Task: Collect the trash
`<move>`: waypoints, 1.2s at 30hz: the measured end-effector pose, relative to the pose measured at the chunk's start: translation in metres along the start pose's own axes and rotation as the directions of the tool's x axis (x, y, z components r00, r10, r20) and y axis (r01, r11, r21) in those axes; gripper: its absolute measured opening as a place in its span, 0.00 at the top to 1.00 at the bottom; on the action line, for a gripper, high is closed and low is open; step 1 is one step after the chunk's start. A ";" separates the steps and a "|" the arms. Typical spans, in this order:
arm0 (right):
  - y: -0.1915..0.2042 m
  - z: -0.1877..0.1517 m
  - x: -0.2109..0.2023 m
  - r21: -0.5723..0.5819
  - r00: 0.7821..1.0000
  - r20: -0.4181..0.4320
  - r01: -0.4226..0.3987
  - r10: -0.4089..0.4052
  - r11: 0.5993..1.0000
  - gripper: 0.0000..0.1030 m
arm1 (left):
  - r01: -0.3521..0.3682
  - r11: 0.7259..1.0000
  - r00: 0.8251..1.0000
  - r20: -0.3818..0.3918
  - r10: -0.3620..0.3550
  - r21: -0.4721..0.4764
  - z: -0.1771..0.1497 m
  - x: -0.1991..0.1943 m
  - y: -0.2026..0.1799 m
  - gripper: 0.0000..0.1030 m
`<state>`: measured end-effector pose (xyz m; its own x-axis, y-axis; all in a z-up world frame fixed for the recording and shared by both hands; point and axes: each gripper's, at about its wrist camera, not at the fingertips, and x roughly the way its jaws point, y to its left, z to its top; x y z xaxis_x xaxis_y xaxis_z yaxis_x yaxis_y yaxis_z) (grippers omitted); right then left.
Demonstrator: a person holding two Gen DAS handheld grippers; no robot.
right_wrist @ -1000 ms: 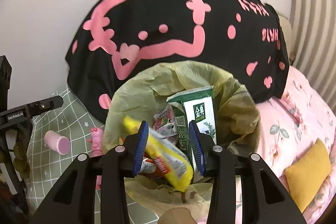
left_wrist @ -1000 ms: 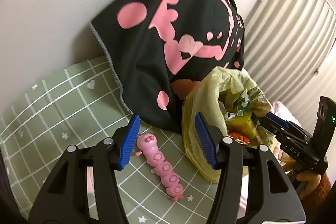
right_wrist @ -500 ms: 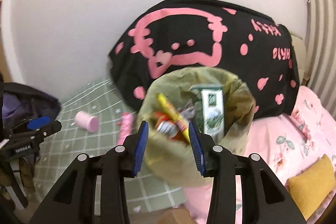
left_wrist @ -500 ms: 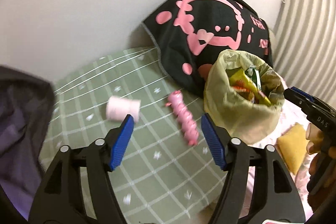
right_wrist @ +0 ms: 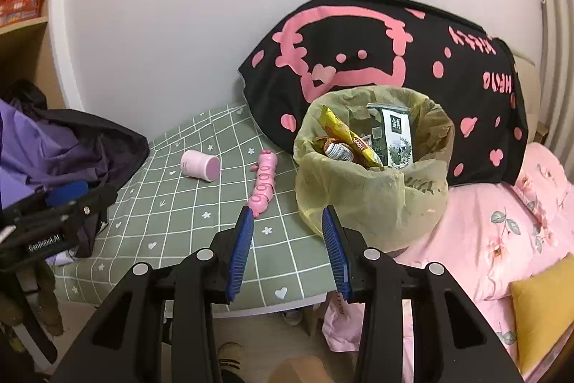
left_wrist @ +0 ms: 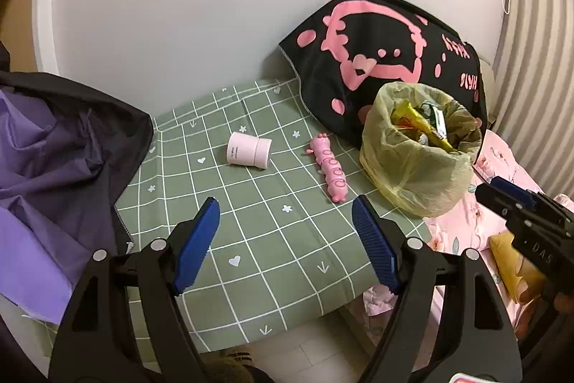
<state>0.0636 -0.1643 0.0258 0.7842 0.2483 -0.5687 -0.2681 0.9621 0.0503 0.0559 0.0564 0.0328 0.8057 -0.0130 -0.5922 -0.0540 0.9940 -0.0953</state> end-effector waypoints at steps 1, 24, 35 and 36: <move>0.002 -0.002 -0.004 -0.007 1.000 0.006 0.000 0.000 1.000 0.63 | -0.012 1.000 1.000 0.010 0.012 0.005 -0.002 -0.005 0.000 0.30; 0.011 -0.016 -0.039 -0.013 0.999 0.044 0.009 -0.008 1.000 0.63 | -0.084 0.996 0.996 0.031 0.084 -0.001 -0.009 -0.039 -0.020 0.32; 0.006 -0.017 -0.040 0.002 0.999 0.039 0.011 -0.011 1.000 0.63 | -0.074 0.997 0.997 0.024 0.074 0.012 -0.012 -0.038 -0.024 0.32; 0.005 -0.017 -0.039 0.002 0.999 0.039 0.011 -0.011 1.000 0.63 | -0.075 0.997 0.997 0.025 0.075 0.012 -0.012 -0.038 -0.025 0.32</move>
<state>0.0221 -0.1709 0.0348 0.8081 0.2420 -0.5370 -0.2583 0.9650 0.0460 0.0196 0.0312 0.0482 0.8136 0.0640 -0.5779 -0.1072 0.9934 -0.0408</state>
